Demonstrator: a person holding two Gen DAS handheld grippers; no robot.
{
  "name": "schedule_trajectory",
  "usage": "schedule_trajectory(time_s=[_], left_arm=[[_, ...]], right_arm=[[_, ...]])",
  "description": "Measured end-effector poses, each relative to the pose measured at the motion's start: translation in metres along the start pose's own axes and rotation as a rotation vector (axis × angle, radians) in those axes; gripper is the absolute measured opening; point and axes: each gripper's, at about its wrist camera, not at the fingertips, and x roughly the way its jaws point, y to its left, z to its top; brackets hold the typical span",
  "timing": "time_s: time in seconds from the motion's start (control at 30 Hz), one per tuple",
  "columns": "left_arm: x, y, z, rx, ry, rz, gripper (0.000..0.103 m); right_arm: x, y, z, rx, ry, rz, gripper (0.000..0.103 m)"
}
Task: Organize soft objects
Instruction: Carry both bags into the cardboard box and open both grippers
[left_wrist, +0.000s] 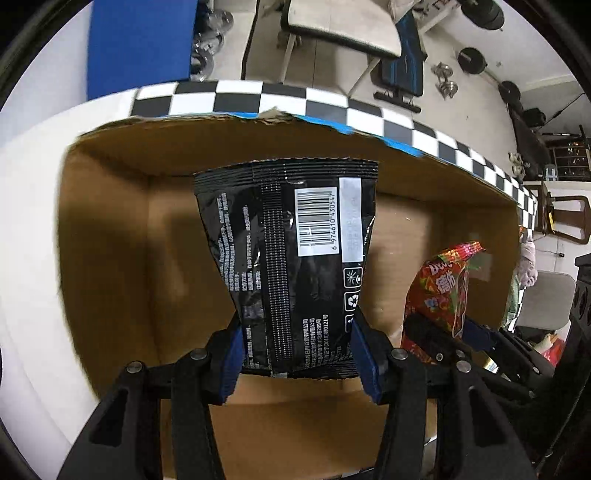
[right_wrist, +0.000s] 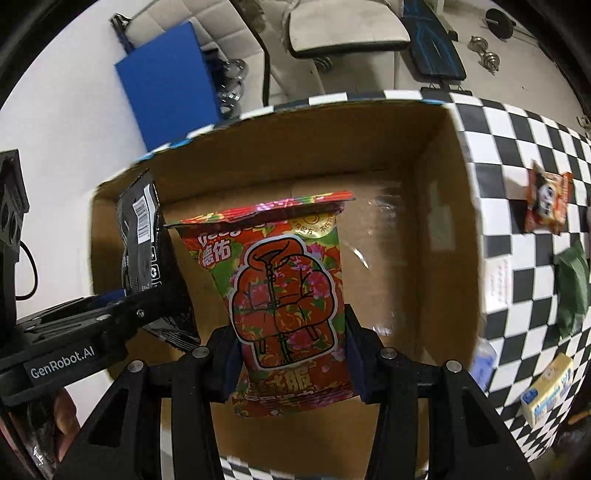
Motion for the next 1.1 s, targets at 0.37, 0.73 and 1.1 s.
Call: schedule_trajectory(time_s=[0.37,0.73,1.1], left_arm=[[0.027,0.008,0.014,-0.025,0.093,0.002,0.052],[-0.003,0.024,-0.019,-0.044,-0.020,0.104,0.095],[-0.043,0.025,-0.093,0.003,-0.167,0.185,0.096]], right_arm=[[0.035,0.007,0.023,0.010,0.023,-0.037,0.051],[0.018,0.000,0.013,-0.008,0.009,-0.025,0.096],[-0.016,0.027,-0.049,-0.150,-0.038,-0.191,0.103]])
